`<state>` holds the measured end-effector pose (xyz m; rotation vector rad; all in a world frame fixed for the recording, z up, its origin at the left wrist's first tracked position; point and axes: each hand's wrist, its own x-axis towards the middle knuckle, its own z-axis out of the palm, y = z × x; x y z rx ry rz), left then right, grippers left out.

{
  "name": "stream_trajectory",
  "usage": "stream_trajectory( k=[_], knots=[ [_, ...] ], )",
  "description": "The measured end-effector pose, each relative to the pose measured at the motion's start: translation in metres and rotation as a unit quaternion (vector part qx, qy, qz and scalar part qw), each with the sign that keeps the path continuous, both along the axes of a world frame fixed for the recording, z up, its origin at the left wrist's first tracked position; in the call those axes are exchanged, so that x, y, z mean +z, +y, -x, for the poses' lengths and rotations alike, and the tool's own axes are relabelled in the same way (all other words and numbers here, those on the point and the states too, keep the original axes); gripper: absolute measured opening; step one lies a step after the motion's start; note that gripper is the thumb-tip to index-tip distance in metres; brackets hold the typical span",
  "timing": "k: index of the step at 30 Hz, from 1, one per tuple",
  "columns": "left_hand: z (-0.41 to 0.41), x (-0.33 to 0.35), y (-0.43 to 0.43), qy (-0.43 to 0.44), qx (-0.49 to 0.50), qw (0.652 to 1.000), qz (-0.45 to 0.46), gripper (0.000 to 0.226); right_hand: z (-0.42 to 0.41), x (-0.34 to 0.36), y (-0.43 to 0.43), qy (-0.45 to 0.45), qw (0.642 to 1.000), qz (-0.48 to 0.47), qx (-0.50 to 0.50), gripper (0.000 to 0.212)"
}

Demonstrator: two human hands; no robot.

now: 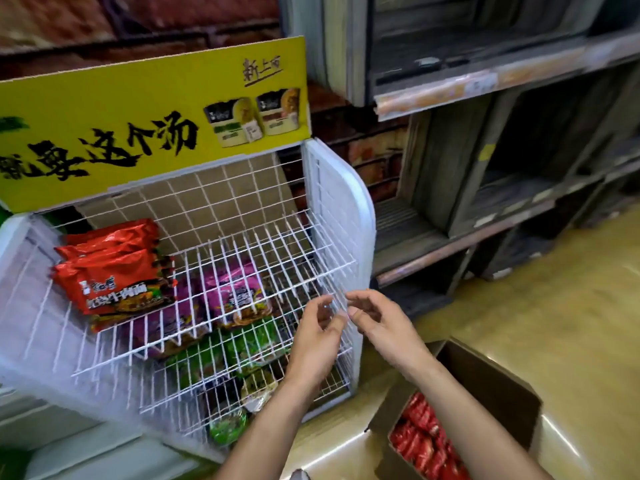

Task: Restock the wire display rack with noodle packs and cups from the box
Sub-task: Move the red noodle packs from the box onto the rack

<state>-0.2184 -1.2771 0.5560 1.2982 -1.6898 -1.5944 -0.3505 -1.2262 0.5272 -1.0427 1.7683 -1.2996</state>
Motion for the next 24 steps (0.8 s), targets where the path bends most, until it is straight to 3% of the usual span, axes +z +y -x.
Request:
stream_trajectory(
  k=[13, 24],
  knots=[
    [0.106, -0.032, 0.021, -0.038, -0.204, 0.978, -0.035, 0.030, 0.068, -0.029, 0.078, -0.035, 0.980, -0.069, -0.182, 0.024],
    [0.145, -0.093, 0.015, -0.105, -0.366, 0.923, -0.054, 0.029, 0.077, -0.066, 0.115, -0.027, 0.937, -0.163, -0.308, 0.020]
  ],
)
